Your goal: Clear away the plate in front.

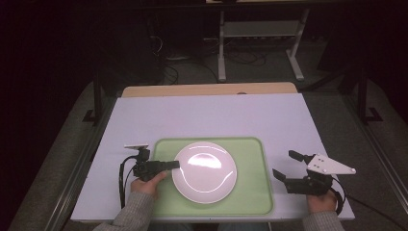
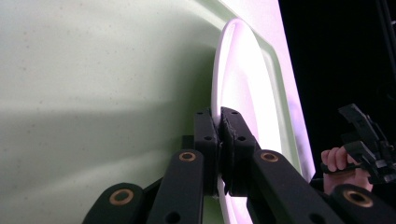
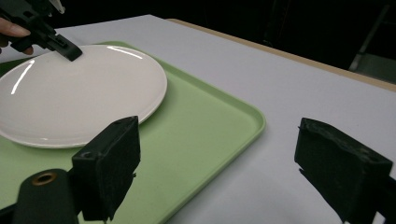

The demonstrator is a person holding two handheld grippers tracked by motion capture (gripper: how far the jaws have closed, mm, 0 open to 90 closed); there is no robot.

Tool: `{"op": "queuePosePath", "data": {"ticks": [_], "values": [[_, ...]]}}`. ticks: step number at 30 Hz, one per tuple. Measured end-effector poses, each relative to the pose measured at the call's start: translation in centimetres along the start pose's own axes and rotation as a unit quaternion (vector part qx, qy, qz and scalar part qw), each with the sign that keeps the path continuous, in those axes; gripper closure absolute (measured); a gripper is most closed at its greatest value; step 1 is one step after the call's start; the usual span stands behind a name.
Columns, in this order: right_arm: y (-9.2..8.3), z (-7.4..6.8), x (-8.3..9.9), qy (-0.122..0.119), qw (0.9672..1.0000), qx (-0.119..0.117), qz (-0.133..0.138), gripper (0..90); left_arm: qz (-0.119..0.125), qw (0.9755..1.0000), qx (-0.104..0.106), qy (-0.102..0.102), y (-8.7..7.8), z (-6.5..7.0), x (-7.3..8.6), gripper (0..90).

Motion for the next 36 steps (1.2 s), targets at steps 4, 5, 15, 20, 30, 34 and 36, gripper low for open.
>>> {"op": "queuePosePath", "data": {"ticks": [4,5,15,20,30,34,36], "values": [[0.0,-0.05,0.01,-0.001,1.0,-0.001,0.0,13.5,-0.004,1.0,-0.006,0.003,0.19,-0.09,0.0,84.3],[0.0,-0.04,0.01,0.0,1.0,-0.001,0.0,13.5,-0.005,1.0,-0.006,0.003,0.19,-0.09,0.0,84.2],[-0.01,-0.06,0.02,0.0,1.0,-0.001,0.0,13.5,-0.009,0.9997,-0.019,0.01,0.57,-0.23,-0.17,81.1],[0.02,-0.08,0.02,0.0,1.0,-0.001,0.0,13.5,-0.01,0.9996,-0.023,0.012,0.74,-0.22,-0.25,79.0],[0.02,-0.11,0.03,0.0,1.0,-0.001,0.0,13.5,-0.015,0.9992,-0.031,0.018,0.87,-0.3,-0.36,76.5],[0.03,-0.13,0.05,-0.001,1.0,-0.002,-0.001,13.5,-0.017,0.9991,-0.034,0.017,0.92,-0.43,-0.3,75.4],[0.04,-0.12,0.04,0.0,1.0,-0.002,-0.001,13.6,-0.019,0.999,-0.036,0.021,0.9,-0.49,-0.29,75.3]]}}
Point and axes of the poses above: each handheld gripper's, and its own axes: y roughly forward along the jaws, x roughly out of its underside, z roughly to its right, the point moved 10 cm from there along y, roughly forward along the jaws, and after that the axes turned 6 degrees about x, right-handed, at the moved point
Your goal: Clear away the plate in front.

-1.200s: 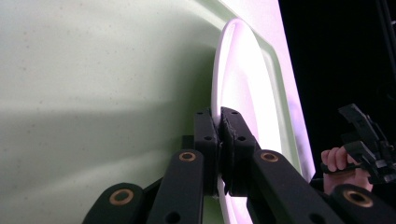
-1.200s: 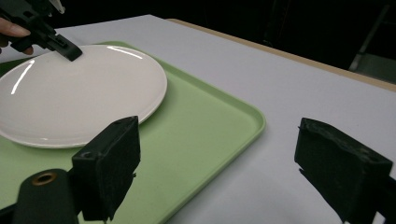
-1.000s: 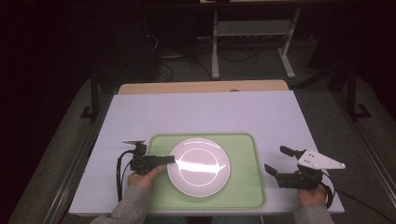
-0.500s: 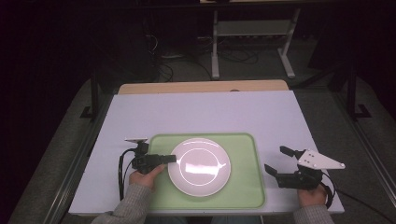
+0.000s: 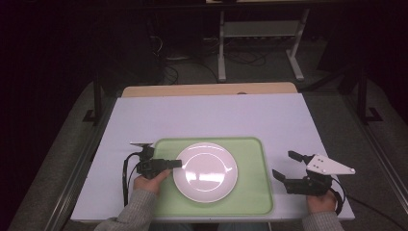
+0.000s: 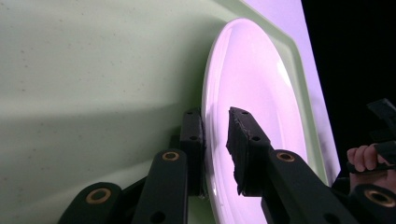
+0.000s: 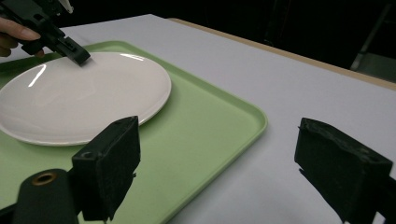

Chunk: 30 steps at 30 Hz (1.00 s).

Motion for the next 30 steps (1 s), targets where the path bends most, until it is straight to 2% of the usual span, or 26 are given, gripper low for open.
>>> {"op": "queuePosePath", "data": {"ticks": [19,30], "values": [[0.0,0.0,0.0,-0.001,1.0,0.001,-0.001,13.6,-0.008,0.9995,-0.022,0.023,-0.1,-0.5,0.1,71.3],[0.1,-0.1,0.1,-0.002,1.0,0.002,-0.003,13.5,0.016,0.9973,-0.035,0.063,-1.6,0.3,-1.1,66.1]]}}
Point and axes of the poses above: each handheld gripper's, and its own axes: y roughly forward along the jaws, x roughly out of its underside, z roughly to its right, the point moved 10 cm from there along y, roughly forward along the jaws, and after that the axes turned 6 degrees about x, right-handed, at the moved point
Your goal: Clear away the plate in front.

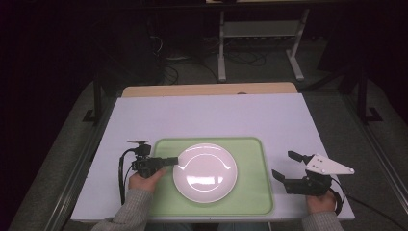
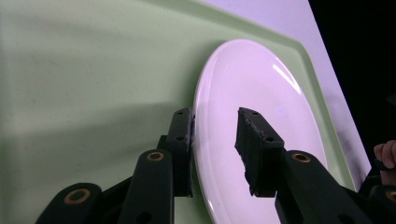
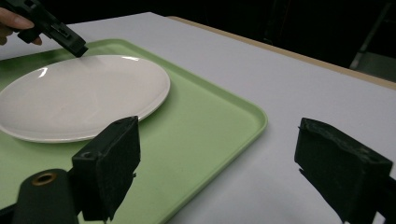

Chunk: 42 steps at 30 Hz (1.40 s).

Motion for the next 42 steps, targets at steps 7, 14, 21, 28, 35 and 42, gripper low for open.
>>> {"op": "queuePosePath", "data": {"ticks": [7,14,21,28,35,42], "values": [[0.1,0.0,0.1,-0.001,1.0,0.001,-0.002,13.5,0.018,0.9994,0.0,0.029,-1.0,0.2,-0.7,62.0],[0.2,0.0,0.1,-0.001,1.0,0.001,-0.005,13.5,0.029,0.9972,0.018,0.066,-1.9,1.4,-1.3,53.7],[0.2,0.0,0.2,-0.002,1.0,0.002,-0.007,13.5,0.043,0.9908,0.011,0.128,-3.0,2.5,-1.9,49.2],[0.2,0.1,0.2,-0.001,1.0,0.003,-0.006,13.5,0.054,0.9777,0.009,0.203,-3.9,3.7,-2.1,39.2],[0.2,0.1,0.2,-0.001,1.0,0.004,-0.008,13.5,0.072,0.9542,-0.013,0.29,-5.2,4.4,-2.3,31.1],[0.2,0.2,0.2,0.0,1.0,0.006,-0.008,13.5,0.093,0.9257,-0.035,0.365,-6.6,4.9,-2.1,28.4]]}}
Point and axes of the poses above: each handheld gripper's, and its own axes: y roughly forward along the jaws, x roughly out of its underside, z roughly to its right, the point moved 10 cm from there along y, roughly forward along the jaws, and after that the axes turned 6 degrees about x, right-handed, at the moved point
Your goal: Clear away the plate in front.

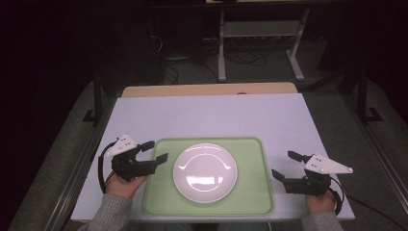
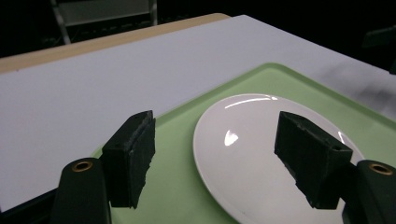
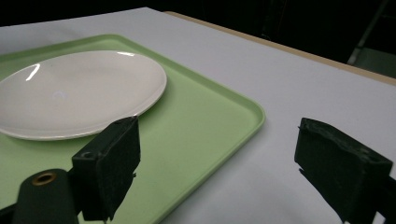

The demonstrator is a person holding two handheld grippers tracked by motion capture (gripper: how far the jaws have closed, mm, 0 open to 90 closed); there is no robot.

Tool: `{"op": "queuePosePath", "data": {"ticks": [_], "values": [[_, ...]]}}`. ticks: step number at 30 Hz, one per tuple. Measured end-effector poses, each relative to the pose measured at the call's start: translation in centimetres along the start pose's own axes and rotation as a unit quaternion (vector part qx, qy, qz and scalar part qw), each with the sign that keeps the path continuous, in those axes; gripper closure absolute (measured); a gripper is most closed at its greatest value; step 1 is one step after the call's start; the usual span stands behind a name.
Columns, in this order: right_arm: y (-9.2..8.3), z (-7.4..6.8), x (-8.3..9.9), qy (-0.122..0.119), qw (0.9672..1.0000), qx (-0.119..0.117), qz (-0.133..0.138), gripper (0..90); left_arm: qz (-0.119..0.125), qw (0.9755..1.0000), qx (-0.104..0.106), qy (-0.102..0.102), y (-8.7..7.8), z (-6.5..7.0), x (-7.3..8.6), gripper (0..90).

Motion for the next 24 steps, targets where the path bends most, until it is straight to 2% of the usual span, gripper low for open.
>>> {"op": "queuePosePath", "data": {"ticks": [4,12,14,17,24], "values": [[0.0,0.0,0.0,0.0,1.0,0.0,0.0,13.5,0.001,0.9992,-0.015,0.038,-0.5,0.2,0.3,27.5],[0.0,0.0,0.1,0.0,1.0,0.0,-0.004,13.5,0.009,0.9969,-0.036,0.07,-1.6,0.5,1.6,26.7],[0.1,0.1,0.2,0.001,1.0,0.0,-0.006,13.5,0.006,0.9967,-0.036,0.072,-1.7,0.5,2.1,26.7],[0.1,0.1,0.3,0.001,1.0,0.0,-0.007,13.6,0.015,0.9971,-0.034,0.067,-1.9,0.4,2.6,26.6],[0.3,0.0,0.5,-0.003,0.9999,-0.003,-0.015,13.5,0.018,0.9985,-0.033,0.04,-2.0,-0.2,4.0,26.6]]}}
Point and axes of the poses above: each handheld gripper's, and its own axes: y roughly forward along the jaws, x roughly out of its underside, z roughly to its right, the point moved 10 cm from there along y, roughly forward along the jaws, and after that the axes turned 6 degrees about x, right-handed, at the moved point
